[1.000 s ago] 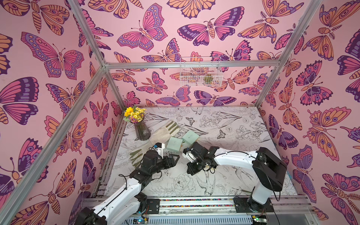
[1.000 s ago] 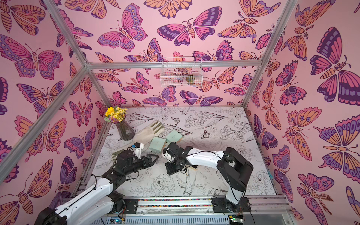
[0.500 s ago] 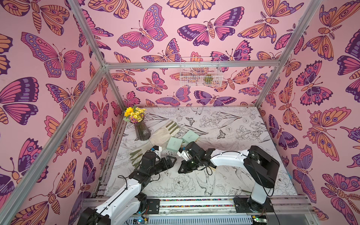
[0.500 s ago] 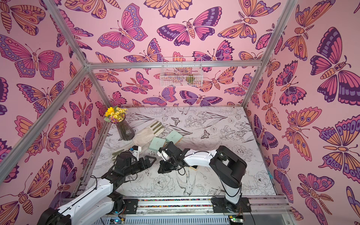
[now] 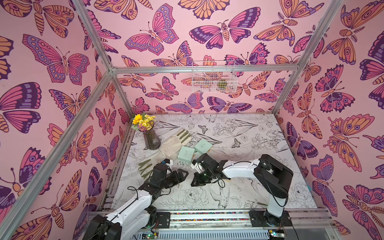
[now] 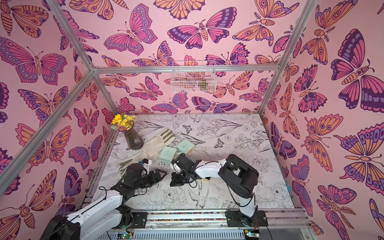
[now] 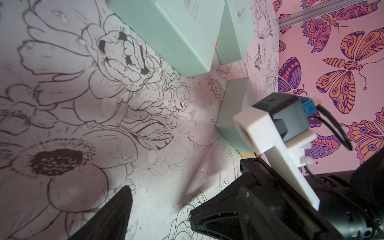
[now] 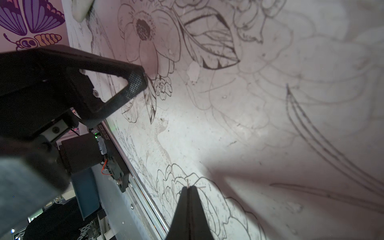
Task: Place the earrings into the drawer-style jewelry box
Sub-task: Place the earring at the center of the board.
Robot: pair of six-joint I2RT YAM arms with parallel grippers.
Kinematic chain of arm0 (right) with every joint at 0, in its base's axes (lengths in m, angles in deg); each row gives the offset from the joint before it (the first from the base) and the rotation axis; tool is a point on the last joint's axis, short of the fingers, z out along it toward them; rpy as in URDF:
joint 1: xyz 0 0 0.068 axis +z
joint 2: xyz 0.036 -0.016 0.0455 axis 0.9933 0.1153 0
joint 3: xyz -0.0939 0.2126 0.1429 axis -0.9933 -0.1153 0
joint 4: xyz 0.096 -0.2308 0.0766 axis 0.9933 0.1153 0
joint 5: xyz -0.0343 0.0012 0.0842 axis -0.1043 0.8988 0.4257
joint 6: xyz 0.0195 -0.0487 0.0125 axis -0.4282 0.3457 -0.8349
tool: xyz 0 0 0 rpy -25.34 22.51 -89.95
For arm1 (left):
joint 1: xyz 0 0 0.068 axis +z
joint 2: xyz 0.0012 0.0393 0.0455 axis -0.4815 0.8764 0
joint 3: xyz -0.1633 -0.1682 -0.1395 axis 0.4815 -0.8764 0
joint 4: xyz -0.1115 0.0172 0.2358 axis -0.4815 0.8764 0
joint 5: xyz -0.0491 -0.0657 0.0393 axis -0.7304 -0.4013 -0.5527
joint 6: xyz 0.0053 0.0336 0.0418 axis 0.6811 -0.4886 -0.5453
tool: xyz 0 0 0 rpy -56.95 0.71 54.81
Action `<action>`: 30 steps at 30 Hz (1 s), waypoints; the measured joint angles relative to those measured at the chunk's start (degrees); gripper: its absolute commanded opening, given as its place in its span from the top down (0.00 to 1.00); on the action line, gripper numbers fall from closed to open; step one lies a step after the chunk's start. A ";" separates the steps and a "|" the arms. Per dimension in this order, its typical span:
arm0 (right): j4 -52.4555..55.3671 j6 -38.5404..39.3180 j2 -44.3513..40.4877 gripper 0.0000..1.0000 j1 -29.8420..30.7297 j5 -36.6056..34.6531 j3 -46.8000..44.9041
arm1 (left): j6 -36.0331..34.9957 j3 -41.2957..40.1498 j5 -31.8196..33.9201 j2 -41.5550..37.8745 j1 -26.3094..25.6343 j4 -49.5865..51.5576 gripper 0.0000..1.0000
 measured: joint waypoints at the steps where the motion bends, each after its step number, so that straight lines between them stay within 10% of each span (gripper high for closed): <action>1: -0.02 0.00 0.13 1.00 0.00 -0.02 0.00 | 0.00 0.02 -0.11 0.42 0.00 -0.02 0.20; 30: 0.87 -0.46 1.31 0.87 -0.76 -1.66 0.00 | 0.22 0.02 -1.55 1.09 0.00 -1.16 0.24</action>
